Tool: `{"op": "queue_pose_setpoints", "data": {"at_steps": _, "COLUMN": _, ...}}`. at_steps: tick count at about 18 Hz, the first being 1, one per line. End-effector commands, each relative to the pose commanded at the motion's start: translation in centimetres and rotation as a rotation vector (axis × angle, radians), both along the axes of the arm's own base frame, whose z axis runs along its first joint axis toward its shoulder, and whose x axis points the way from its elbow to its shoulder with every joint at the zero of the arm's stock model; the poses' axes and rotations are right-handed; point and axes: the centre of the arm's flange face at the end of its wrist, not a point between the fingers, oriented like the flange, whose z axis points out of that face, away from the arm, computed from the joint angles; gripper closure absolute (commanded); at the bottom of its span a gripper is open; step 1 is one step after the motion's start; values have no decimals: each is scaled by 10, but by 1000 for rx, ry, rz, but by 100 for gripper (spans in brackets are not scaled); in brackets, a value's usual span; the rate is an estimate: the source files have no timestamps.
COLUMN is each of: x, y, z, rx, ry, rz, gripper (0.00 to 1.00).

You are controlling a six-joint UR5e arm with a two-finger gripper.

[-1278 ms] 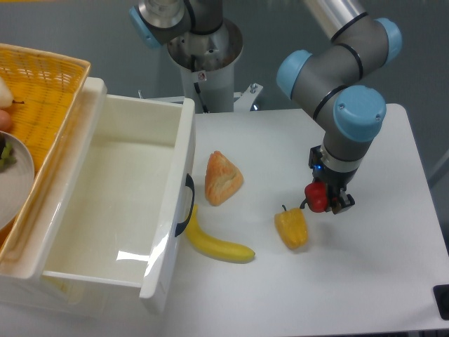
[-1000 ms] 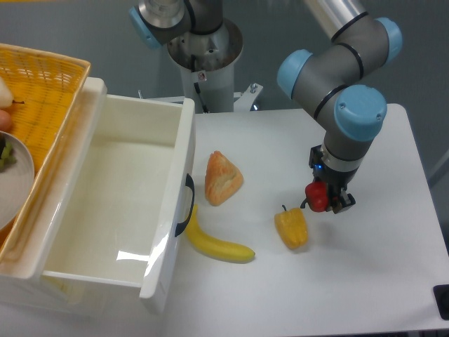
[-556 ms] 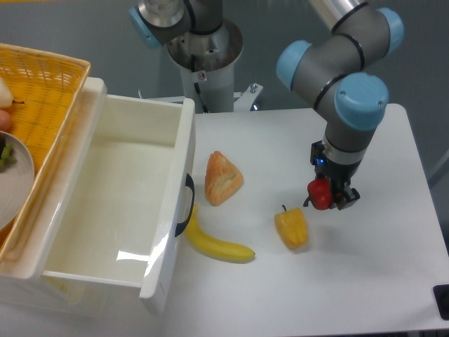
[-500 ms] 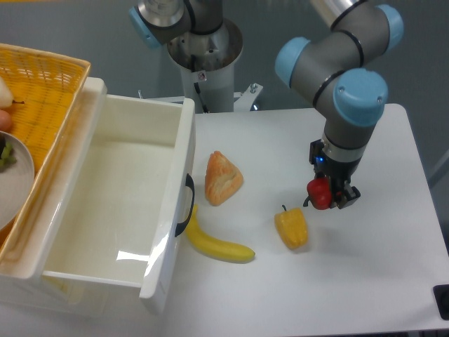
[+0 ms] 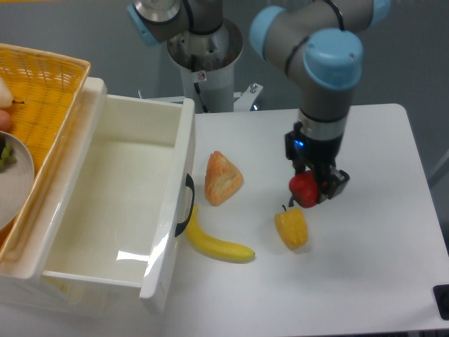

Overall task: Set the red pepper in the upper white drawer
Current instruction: 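Carry the red pepper over the open white drawer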

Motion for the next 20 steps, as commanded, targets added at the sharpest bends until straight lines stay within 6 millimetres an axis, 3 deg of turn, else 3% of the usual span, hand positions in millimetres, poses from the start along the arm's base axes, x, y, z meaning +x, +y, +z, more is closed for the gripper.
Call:
{"op": "queue_pose_setpoints", "data": {"at_steps": 6, "x": 51, "y": 18, "z": 51, "rx": 140, "ry": -16, "rz": 28, "gripper": 69}}
{"op": "queue_pose_setpoints", "data": {"at_steps": 11, "x": 118, "y": 44, "z": 76, "rx": 184, "ry": -14, "rz": -35, "gripper": 70}}
{"op": "queue_pose_setpoints", "data": {"at_steps": 15, "x": 166, "y": 68, "z": 74, "rx": 182, "ry": -23, "rz": -127, "gripper": 70}}
{"op": "queue_pose_setpoints", "data": {"at_steps": 20, "x": 181, "y": 89, "z": 64, "rx": 199, "ry": -14, "rz": -228, "gripper": 70}}
